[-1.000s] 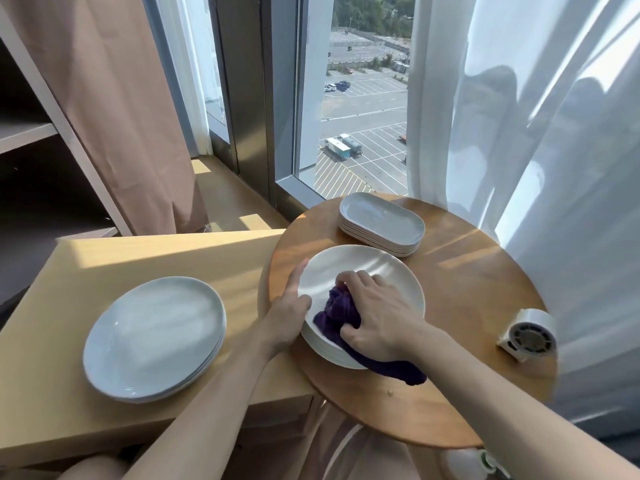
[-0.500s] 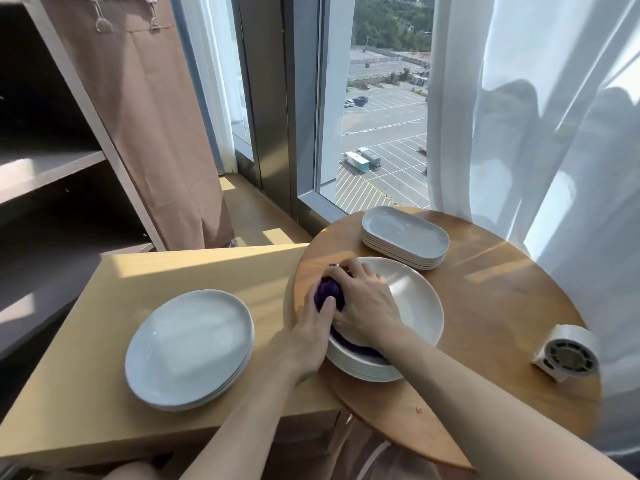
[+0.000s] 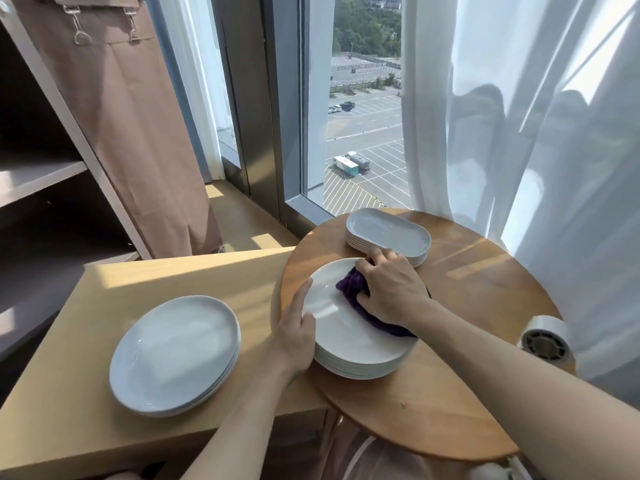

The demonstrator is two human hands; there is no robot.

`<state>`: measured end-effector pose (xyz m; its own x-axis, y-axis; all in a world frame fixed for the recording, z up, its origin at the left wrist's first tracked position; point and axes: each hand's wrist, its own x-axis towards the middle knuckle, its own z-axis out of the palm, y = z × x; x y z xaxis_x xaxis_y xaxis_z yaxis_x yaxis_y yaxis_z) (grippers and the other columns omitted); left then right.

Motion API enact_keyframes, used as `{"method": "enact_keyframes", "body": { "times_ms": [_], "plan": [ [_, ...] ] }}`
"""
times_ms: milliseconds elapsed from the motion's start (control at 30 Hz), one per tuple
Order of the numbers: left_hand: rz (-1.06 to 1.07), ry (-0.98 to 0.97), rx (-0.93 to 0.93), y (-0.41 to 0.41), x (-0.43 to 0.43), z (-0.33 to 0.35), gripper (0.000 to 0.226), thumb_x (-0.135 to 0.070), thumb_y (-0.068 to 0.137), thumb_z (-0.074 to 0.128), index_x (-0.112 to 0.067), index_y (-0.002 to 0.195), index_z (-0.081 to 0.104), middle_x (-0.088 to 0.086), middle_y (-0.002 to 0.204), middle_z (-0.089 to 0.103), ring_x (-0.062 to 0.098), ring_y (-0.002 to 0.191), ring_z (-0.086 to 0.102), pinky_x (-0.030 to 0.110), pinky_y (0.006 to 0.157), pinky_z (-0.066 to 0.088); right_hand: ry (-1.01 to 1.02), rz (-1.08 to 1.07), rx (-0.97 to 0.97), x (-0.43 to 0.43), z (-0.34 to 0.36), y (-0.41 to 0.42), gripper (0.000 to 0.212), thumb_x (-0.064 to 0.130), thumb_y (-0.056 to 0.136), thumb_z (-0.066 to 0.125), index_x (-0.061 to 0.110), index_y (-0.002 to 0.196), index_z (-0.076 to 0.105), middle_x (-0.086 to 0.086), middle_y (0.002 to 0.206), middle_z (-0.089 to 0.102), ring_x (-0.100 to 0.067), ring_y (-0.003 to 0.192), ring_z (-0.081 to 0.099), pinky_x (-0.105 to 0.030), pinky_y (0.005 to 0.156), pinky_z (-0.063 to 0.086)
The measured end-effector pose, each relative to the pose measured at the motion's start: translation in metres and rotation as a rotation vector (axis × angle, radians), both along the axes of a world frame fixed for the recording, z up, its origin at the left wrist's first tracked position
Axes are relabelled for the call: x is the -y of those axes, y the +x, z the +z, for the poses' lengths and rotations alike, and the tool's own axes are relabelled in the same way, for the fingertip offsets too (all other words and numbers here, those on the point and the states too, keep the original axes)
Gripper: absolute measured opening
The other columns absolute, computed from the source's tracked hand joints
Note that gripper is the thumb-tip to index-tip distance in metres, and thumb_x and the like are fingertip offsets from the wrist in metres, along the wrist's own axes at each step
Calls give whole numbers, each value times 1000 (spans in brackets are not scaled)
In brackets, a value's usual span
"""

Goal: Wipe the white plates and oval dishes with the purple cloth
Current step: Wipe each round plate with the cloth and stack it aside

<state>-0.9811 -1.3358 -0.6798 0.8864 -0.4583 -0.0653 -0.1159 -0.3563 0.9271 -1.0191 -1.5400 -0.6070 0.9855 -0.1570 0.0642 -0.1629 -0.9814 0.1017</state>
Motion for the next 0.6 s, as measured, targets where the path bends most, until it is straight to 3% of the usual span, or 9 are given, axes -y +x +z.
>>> {"method": "enact_keyframes", "body": {
  "times_ms": [100,200,333,400,500,600],
  "plan": [
    [-8,-11,-15,-2,0,-1,56,-23,104,34,-47,154,32,-19,144,33,7,131,36,30,113,33,55,-16,-38,-2,-3,-18,51,51,86,54,21,128,54,-7,131,49,-30,119,46,-40,99,39],
    [-4,-30,-33,-3,1,-2,56,-38,96,32,-58,149,29,-24,146,32,2,130,34,25,109,29,158,-8,-65,-5,-3,-33,45,51,84,51,25,120,51,-1,122,47,-26,119,42,-36,103,36],
    [-93,-66,-130,6,-2,-2,53,-79,89,26,-73,142,22,-26,160,26,6,147,28,40,125,23,302,31,-132,-24,0,-39,46,53,79,48,30,118,49,5,112,42,-23,110,39,-37,99,39],
    [-130,-112,-186,6,-3,1,61,-94,80,23,-78,139,20,-32,160,23,3,150,22,38,126,18,383,73,-145,-38,-2,-37,45,53,78,50,33,119,49,8,109,40,-21,105,38,-37,95,40],
    [-121,-147,-206,1,-4,10,62,-100,74,20,-82,134,19,-51,143,24,-4,145,20,26,117,15,468,136,-100,-55,-7,-30,43,51,79,51,35,119,51,9,109,41,-18,105,38,-38,95,41],
    [-80,-174,-236,-2,-3,15,68,-91,85,17,-66,149,17,-35,152,25,-4,142,23,25,117,17,503,138,-57,-63,-10,-21,46,52,80,52,36,123,52,9,113,42,-19,109,40,-38,96,42]
  ]
}}
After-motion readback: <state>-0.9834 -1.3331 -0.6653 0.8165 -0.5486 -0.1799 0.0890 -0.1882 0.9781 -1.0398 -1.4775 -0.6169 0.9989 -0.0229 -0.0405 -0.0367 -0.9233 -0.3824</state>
